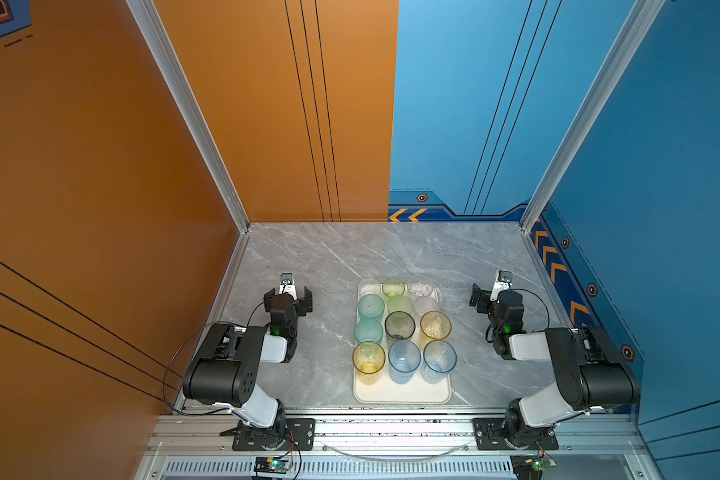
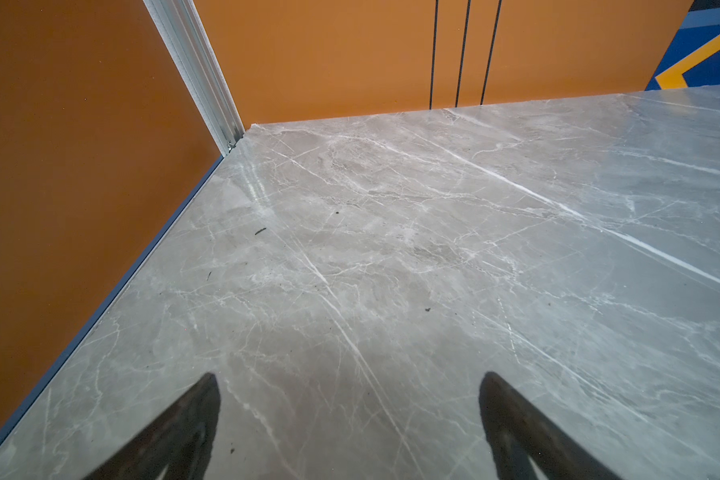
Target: Place the glasses into the tray
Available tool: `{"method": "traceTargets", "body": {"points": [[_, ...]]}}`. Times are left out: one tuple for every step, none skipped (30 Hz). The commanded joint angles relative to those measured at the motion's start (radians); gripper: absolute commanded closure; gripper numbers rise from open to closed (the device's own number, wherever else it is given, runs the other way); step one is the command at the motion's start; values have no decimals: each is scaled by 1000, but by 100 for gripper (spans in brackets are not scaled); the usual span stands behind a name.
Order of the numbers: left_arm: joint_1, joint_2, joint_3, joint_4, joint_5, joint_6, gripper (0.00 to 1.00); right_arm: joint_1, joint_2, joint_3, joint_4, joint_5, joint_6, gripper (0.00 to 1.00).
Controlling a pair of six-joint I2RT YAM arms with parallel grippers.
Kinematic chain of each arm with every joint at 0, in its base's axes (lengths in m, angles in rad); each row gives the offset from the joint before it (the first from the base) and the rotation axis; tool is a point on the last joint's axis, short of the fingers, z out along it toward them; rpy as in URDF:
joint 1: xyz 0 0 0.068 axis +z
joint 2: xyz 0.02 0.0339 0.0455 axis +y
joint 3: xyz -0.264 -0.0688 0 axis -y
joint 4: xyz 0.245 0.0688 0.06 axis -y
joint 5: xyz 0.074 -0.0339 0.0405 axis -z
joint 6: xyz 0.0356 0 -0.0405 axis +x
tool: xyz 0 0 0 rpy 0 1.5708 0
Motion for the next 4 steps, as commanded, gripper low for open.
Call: {"method": "traceTargets", "body": {"points": [[-2, -1, 19, -12, 6, -3, 2, -4, 3, 12, 0, -7, -8, 0], [-2, 0, 17, -12, 6, -3, 2, -4, 2, 12, 0, -6, -8, 0], [-2, -1, 19, -12, 7, -3, 2, -4, 3, 12, 0, -6, -7, 0], [-2, -1, 17, -12, 7, -4, 2, -4, 3, 12, 0, -6, -7, 0]]}}
